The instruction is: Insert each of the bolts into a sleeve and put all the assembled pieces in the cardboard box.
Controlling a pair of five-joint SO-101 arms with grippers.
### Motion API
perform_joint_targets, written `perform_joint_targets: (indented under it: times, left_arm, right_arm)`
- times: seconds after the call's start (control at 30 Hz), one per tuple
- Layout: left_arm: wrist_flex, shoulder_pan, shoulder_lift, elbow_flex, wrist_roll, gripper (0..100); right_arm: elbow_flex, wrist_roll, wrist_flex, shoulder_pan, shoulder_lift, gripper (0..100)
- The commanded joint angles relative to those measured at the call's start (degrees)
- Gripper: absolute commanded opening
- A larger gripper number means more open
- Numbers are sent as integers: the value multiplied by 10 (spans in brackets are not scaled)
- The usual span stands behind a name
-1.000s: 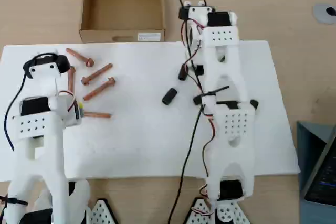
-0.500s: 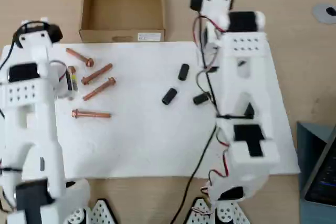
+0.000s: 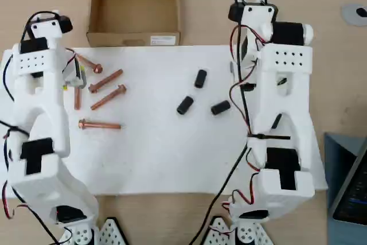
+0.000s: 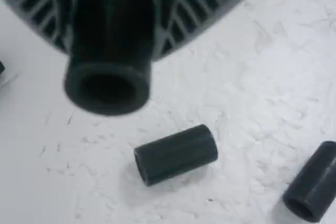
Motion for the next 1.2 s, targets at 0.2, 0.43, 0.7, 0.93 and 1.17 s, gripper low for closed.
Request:
perform_joint_targets:
  times: [0.2, 0.43, 0.7, 0.93, 1.17]
  left_arm:
    - [2, -4, 103, -152, -29, 143]
    - [2, -12, 185, -220, -32, 143]
    - [2, -18, 255, -261, -33, 140]
    - [3, -14, 285, -260, -32, 71]
    - [43, -14, 285, -264, -29, 6]
  right_arm:
    - [0, 4, 10, 8, -36, 10]
    - [0, 4, 9, 7, -36, 10]
    - [0, 4, 9, 5, -36, 10]
    - [0, 3, 9, 5, -36, 10]
    - [0, 0, 9, 5, -35, 10]
